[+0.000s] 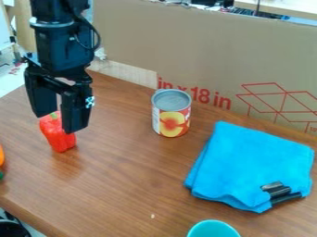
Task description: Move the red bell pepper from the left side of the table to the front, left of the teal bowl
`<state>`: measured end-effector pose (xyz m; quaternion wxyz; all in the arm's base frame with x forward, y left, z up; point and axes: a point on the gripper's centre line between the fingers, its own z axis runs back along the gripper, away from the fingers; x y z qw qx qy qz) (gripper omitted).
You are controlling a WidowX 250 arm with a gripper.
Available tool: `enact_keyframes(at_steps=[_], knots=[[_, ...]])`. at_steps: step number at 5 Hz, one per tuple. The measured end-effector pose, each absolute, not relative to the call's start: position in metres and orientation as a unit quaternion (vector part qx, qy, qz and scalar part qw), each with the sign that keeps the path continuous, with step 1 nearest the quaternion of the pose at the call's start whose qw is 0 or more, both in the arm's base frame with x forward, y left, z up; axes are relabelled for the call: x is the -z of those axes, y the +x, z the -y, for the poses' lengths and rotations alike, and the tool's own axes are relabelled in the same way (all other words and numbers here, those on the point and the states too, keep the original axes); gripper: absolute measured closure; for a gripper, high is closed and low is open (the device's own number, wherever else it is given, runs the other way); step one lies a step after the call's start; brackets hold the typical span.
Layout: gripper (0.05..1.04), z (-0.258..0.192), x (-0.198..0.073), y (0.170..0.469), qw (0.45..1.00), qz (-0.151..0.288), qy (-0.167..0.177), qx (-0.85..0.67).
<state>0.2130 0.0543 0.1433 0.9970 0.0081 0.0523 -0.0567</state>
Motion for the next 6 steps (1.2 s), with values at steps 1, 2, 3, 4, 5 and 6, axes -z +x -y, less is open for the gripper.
enact_keyframes(at_steps=[1, 2, 3, 4, 5, 6], knots=[[0.082, -0.054, -0.139, 0.212, 0.996, -0.062, 0.004, 0.059], [0.082, -0.066, -0.150, 0.215, 0.996, -0.044, -0.023, 0.080], [0.082, -0.076, -0.160, 0.219, 0.990, -0.022, -0.031, 0.139], [0.082, -0.093, -0.155, 0.219, 0.984, -0.031, -0.018, 0.174], [0.082, -0.114, -0.143, 0.222, 0.982, -0.040, -0.024, 0.182], [0.082, -0.125, -0.143, 0.227, 0.981, -0.020, -0.022, 0.191]])
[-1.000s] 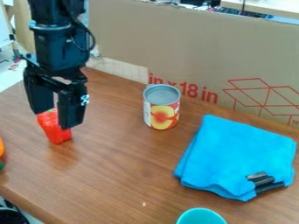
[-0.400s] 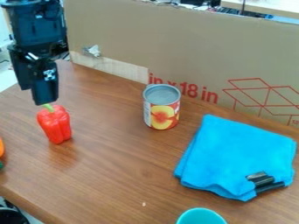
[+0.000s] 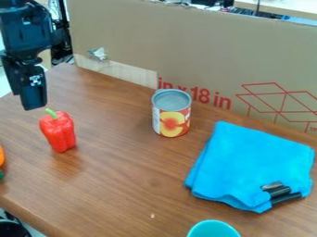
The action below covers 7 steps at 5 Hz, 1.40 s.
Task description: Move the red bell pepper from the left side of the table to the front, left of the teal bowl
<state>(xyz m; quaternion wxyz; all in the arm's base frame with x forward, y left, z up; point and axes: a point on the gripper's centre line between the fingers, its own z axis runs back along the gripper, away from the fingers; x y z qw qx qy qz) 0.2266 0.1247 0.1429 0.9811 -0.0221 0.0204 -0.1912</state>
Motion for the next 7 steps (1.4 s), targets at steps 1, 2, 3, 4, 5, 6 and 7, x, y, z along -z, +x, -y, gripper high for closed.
enact_keyframes(at_steps=[1, 2, 3, 4, 5, 6, 7], knots=[[0.082, -0.132, -0.135, 0.234, 0.982, -0.017, -0.034, 0.185], [0.082, -0.135, -0.125, 0.243, 0.982, -0.023, -0.033, 0.184], [0.082, -0.125, -0.117, 0.257, 0.971, -0.028, -0.026, 0.238], [0.082, -0.123, -0.112, 0.270, 0.963, -0.027, -0.005, 0.268], [0.082, -0.122, -0.106, 0.277, 0.958, -0.030, 0.003, 0.286], [0.083, -0.125, -0.101, 0.281, 0.950, -0.036, 0.003, 0.309], [0.082, -0.125, -0.101, 0.279, 0.947, -0.040, -0.001, 0.319]])
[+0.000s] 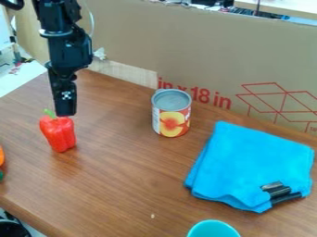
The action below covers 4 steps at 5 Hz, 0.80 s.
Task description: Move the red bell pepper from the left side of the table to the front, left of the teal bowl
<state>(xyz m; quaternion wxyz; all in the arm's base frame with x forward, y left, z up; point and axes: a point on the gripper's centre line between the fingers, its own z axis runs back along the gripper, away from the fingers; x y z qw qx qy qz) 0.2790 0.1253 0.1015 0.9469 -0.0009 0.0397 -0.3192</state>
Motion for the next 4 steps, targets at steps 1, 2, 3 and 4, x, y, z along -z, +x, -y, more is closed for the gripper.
enact_keyframes(at_steps=[1, 2, 3, 4], knots=[[0.082, -0.127, -0.101, 0.278, 0.948, -0.041, -0.002, 0.317], [0.083, -0.135, -0.092, 0.274, 0.951, -0.056, -0.008, 0.303], [0.082, -0.146, -0.090, 0.270, 0.957, -0.056, -0.004, 0.286], [0.082, -0.150, -0.087, 0.268, 0.958, -0.058, -0.007, 0.282]])
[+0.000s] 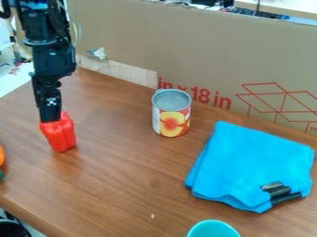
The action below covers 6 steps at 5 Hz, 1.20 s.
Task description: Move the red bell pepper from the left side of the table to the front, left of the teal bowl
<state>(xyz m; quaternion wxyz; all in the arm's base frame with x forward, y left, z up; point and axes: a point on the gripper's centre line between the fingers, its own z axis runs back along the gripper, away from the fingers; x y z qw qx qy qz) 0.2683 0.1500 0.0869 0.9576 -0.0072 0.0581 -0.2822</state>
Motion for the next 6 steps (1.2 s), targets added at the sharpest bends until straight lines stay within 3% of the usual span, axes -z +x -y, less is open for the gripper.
enact_keyframes(at_steps=[2, 4, 5, 6], knots=[[0.117, -0.1509, -0.0844, 0.2685, 0.958, -0.060, -0.008, 0.279], [0.700, -0.1501, -0.0819, 0.2695, 0.960, -0.060, -0.010, 0.272], [0.897, -0.1502, -0.0813, 0.2705, 0.960, -0.065, -0.015, 0.272], [0.964, -0.1459, -0.0808, 0.2712, 0.958, -0.077, -0.024, 0.276]])
